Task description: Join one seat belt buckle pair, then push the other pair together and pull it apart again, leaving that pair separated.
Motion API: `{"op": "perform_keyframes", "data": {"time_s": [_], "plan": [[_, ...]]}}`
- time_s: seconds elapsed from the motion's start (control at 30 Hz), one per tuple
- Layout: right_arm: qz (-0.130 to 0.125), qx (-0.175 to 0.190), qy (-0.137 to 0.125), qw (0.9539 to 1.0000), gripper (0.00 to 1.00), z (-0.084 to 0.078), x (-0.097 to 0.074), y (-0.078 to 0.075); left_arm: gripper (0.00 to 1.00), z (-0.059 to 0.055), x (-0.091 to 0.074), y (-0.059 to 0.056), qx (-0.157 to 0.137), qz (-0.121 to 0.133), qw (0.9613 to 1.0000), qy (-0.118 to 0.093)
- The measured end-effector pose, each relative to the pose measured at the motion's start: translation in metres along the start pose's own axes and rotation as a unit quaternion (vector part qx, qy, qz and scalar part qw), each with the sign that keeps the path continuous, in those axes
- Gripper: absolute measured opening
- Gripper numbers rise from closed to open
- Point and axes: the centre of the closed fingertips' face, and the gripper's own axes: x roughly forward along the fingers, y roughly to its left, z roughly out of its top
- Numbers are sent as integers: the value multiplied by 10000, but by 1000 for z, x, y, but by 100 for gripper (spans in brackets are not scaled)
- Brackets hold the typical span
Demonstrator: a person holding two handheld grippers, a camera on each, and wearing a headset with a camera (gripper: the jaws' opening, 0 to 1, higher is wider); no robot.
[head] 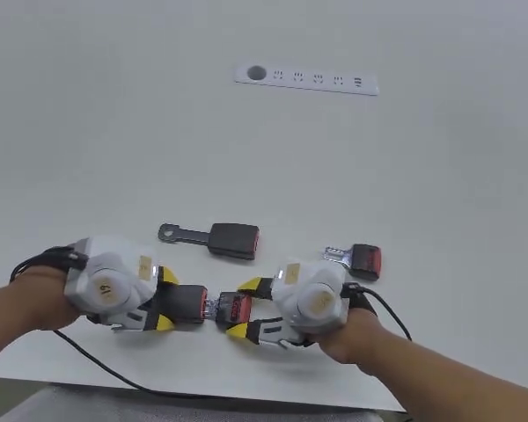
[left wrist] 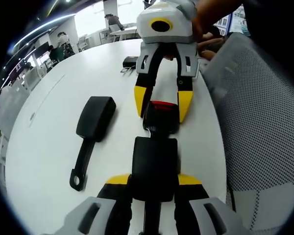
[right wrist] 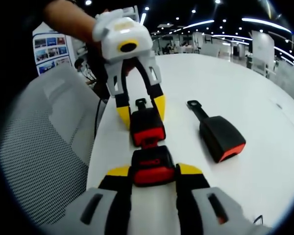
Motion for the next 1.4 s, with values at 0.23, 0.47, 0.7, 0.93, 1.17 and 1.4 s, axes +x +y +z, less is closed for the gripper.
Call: {"op": "perform_keyframes", "data": {"time_s": [0.23, 0.47, 0.7, 0.93, 1.17, 1.4], "plan": [[82, 12, 50, 10000, 34, 3, 3, 2, 33, 1, 0, -1, 195, -93, 9998, 18], [79, -14, 127, 9999, 34, 4, 12, 4, 33, 0, -1, -1, 337, -175, 9993, 39], [36, -27, 173, 9998, 34, 5, 11, 2, 34, 1, -2, -1, 312, -179, 9994, -11], [-49, -81, 234, 9997, 34, 4, 11, 2, 34, 0, -2, -2, 256, -188, 9994, -142], [-156, -67, 86, 9998, 34, 5, 8, 2, 34, -2, -4, -2, 170, -186, 9991, -338], [-218, -125, 19, 9997, 34, 5, 6, 3, 34, 4, -5, -5, 101, -200, 9986, -484]]}}
